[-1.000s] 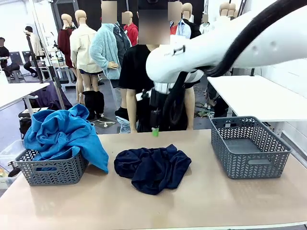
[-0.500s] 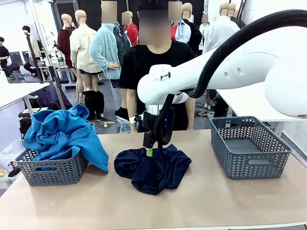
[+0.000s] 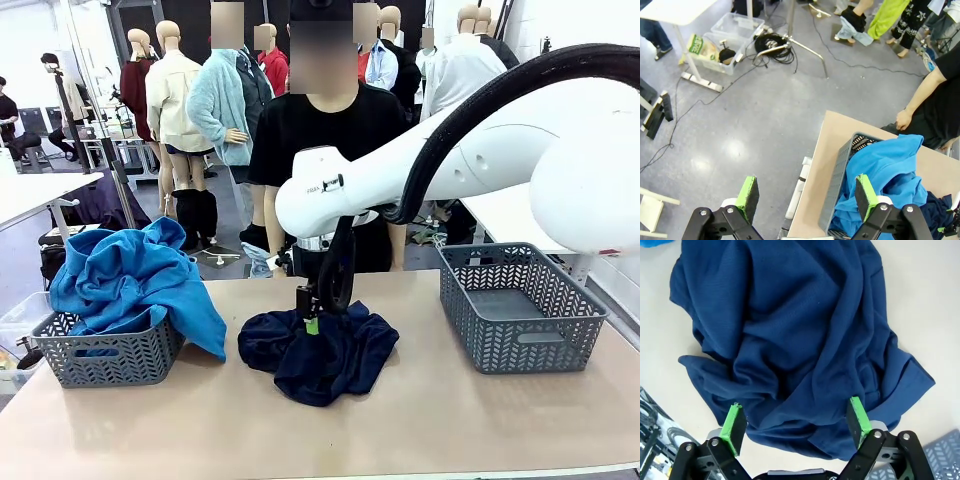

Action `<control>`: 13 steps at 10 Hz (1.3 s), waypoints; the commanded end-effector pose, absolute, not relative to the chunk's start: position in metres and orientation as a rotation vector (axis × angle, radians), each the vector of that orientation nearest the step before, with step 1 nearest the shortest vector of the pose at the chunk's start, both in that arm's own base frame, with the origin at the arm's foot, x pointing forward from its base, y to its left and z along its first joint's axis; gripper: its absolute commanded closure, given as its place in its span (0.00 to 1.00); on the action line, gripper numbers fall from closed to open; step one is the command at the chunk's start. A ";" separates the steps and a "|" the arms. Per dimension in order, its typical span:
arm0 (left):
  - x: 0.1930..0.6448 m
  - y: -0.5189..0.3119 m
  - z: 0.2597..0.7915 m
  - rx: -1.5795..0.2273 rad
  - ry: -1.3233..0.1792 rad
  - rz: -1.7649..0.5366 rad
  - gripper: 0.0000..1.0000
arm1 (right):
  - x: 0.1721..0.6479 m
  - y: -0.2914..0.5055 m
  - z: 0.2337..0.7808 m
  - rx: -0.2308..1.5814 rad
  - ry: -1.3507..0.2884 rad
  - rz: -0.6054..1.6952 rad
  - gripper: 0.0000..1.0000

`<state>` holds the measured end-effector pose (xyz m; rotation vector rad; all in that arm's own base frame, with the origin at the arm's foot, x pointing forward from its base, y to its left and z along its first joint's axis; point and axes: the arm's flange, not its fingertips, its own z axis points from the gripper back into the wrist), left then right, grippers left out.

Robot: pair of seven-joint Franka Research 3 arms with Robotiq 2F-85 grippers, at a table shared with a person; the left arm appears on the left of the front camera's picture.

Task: Sort the tops and bottoms.
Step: Lift clothes from the center of the table with your right hand.

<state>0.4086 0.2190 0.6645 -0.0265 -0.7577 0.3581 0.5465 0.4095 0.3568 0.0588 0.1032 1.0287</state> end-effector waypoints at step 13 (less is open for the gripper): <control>0.408 0.220 0.665 -0.023 -0.760 0.357 0.00 | 0.576 0.424 0.334 -0.060 0.179 0.949 0.86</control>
